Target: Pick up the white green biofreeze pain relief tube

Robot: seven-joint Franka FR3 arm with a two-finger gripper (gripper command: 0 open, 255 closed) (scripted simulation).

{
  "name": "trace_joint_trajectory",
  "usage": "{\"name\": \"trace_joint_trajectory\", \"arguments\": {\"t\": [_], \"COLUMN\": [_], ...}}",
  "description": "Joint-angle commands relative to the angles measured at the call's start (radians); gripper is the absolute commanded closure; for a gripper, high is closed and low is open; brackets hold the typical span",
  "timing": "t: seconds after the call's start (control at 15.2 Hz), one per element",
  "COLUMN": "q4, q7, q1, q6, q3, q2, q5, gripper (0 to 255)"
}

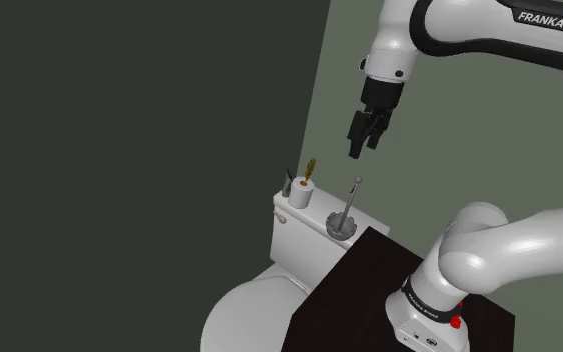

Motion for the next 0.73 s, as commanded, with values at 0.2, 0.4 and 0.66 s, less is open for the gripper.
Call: {"name": "trace_joint_trajectory", "arguments": {"t": [0.2,0.4,0.66], "q4": [-0.056,-0.1,-0.139], "q7": [0.022,0.046,0.081], "q1": [-0.021,-0.042,-0.073], "q6": [0.119,0.239,0.398], "q3": [0.011,0.022,0.034], "q2": [0.04,0.093,0.183], "q5": [-0.009,-0.019,-0.036], "gripper": [0,0,0]}}
